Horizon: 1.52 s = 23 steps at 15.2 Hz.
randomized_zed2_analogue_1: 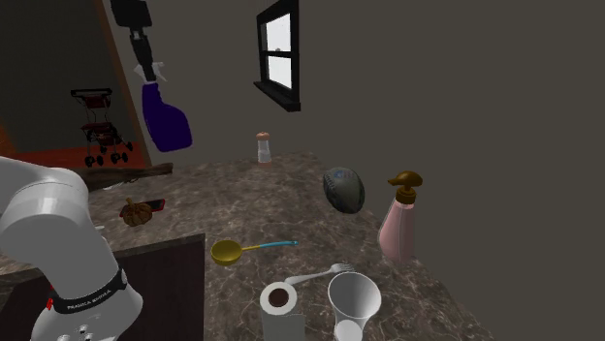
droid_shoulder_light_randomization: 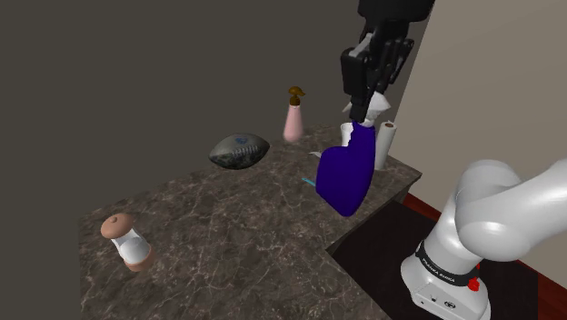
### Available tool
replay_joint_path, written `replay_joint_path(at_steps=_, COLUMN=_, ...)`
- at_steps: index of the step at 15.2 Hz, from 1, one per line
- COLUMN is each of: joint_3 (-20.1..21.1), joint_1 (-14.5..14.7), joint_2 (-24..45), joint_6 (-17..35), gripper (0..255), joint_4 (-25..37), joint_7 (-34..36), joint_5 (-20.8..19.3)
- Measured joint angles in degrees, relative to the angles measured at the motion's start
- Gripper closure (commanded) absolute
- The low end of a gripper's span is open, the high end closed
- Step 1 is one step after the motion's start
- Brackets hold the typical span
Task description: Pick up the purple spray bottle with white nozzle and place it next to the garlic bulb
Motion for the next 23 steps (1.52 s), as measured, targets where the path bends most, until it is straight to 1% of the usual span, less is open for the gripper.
replay_joint_path(at_steps=4, joint_3=3.1, joint_1=0.8, joint_2=-1.1, joint_6=-4.1, gripper=255, joint_4=3.9, joint_7=4.9, joint_5=2.7)
replay_joint_path(at_steps=7, joint_3=5.0, joint_1=1.1, joint_2=-1.6, joint_6=-5.4, gripper=255, joint_4=5.3, joint_7=7.6, joint_5=4.2)
replay_joint_path(at_steps=23, joint_3=6.6, joint_1=3.1, joint_2=-8.9, joint_6=4.0, gripper=255, joint_4=-11.2, joint_7=6.4, joint_5=6.9)
